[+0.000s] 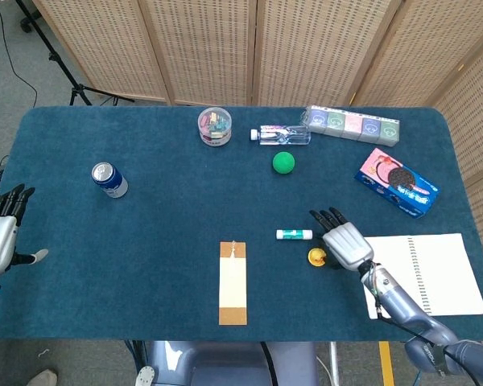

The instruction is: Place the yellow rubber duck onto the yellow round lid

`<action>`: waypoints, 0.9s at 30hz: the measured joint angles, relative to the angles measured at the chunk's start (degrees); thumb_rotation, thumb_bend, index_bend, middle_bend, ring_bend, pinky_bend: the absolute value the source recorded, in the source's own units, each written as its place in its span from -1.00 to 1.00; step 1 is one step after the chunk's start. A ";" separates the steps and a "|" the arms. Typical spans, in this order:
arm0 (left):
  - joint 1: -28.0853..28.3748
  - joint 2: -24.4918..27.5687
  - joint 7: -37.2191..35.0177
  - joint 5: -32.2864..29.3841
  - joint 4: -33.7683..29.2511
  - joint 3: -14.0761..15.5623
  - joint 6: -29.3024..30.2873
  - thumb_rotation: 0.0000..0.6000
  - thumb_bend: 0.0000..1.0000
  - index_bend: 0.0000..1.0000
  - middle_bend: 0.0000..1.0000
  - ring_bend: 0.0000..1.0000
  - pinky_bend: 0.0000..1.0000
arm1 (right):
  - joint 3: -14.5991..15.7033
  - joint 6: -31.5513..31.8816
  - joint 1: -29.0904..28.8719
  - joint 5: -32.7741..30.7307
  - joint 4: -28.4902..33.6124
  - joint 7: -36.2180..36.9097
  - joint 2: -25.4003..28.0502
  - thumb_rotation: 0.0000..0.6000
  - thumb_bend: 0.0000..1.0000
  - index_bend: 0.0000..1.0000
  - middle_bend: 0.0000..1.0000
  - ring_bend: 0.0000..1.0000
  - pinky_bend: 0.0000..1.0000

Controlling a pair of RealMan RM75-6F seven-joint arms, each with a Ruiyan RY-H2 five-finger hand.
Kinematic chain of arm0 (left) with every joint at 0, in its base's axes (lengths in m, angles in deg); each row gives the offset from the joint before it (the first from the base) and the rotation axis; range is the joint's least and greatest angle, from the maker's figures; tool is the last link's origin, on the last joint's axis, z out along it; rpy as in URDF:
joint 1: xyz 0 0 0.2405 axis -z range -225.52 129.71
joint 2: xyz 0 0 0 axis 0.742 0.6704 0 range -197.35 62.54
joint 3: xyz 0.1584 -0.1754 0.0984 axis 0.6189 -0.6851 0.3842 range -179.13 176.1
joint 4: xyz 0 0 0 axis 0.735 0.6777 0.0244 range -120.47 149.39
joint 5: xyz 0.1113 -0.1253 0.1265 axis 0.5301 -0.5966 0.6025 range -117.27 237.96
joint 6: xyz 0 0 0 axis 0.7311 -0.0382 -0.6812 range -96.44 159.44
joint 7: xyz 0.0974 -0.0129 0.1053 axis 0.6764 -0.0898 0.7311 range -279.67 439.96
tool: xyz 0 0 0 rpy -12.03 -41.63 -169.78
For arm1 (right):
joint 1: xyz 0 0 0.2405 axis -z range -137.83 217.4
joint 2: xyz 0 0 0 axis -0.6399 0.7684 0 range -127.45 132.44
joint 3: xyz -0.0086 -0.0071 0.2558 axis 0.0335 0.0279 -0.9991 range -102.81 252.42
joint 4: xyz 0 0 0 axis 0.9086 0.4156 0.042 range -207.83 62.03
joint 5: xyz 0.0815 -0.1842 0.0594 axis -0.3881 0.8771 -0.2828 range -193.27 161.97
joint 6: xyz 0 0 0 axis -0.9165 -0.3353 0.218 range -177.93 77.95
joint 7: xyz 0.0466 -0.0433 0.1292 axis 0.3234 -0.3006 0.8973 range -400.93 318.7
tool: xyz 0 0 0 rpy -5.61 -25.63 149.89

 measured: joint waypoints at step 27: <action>-1.14 0.44 -1.63 2.36 -0.16 0.97 0.86 1.00 -1.00 -1.00 -1.00 -1.00 -1.00 | 0.01 17.11 7.67 5.08 10.35 1.50 10.89 1.00 -1.00 -0.99 -1.00 -1.00 -1.00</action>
